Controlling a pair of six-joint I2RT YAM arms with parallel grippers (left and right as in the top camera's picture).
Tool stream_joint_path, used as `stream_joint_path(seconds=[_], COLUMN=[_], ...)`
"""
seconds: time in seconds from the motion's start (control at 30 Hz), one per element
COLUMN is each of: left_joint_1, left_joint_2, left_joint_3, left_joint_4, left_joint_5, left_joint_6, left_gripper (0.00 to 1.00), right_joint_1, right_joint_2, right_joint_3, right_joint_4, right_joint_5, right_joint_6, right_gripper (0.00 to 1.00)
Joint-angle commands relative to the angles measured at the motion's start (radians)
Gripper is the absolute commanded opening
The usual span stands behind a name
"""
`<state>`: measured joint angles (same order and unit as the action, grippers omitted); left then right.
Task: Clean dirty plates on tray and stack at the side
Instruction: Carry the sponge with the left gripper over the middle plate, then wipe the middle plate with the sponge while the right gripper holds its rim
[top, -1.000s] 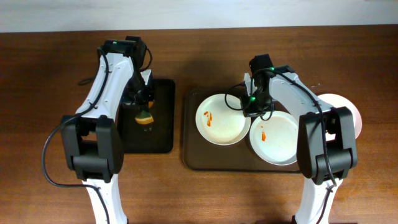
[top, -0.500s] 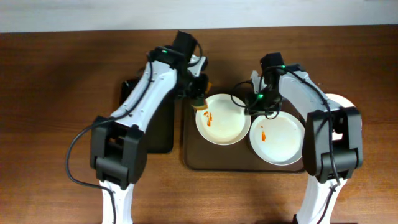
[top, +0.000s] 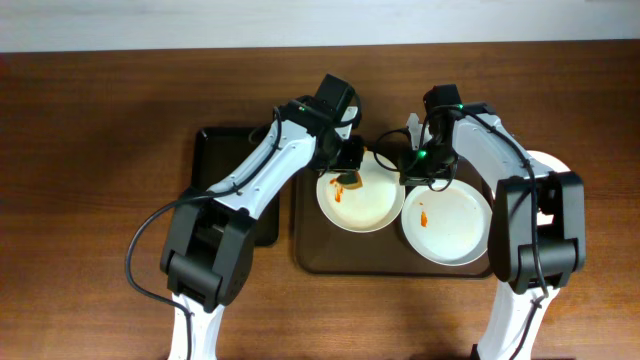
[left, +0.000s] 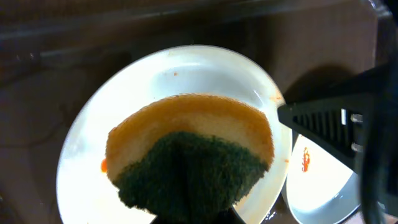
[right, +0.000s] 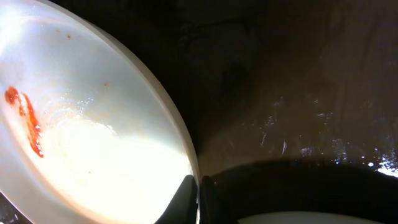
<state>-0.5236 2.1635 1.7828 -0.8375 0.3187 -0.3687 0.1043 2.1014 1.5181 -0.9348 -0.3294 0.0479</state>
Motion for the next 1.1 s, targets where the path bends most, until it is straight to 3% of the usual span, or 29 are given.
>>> stream_joint_path(seconds=[0.0,0.23,0.53,0.6,0.63,0.67,0.9,1.0,1.07], left_joint_1=[0.0,0.0,-0.042,-0.051,-0.051,-0.05,-0.055,-0.073,-0.099], left_joint_2=[-0.029,-0.024,0.031,0.039,0.039,0.038,0.039,0.047,0.05], left_joint_3=[-0.036,-0.084,-0.085,-0.085,-0.085,-0.084,-0.085,-0.087,-0.09], left_joint_4=[0.007,0.095,0.127,0.127,0.128,0.13,0.108,0.108,0.108], left_joint_5=[0.027,0.141,0.164,0.148,0.145,0.144,0.08,0.061,-0.017], left_joint_6=[-0.058,-0.053,-0.053,-0.048,-0.028,-0.019,-0.019,-0.019,-0.02], left_gripper=[0.0,0.0,0.0,0.34,0.46,0.51,0.57,0.65,0.38], right_joint_1=[0.001,0.001,0.001,0.001,0.001,0.001,0.001,0.001,0.001], right_joint_2=[-0.002,-0.002,-0.002,-0.002,-0.002,-0.002,-0.002,-0.002,-0.002], right_joint_3=[-0.002,-0.002,-0.002,-0.002,-0.002,-0.002,-0.002,-0.002,-0.002], right_joint_4=[0.0,0.0,0.0,0.0,0.0,0.0,-0.003,-0.003,-0.003], right_joint_5=[-0.008,-0.008,-0.008,-0.008,-0.008,-0.008,-0.008,-0.008,-0.008], right_joint_6=[-0.006,-0.006,-0.006,-0.006,-0.006,-0.006,-0.006,-0.006,-0.006], right_gripper=[0.04,0.04,0.04,0.04,0.04,0.04,0.04,0.04,0.04])
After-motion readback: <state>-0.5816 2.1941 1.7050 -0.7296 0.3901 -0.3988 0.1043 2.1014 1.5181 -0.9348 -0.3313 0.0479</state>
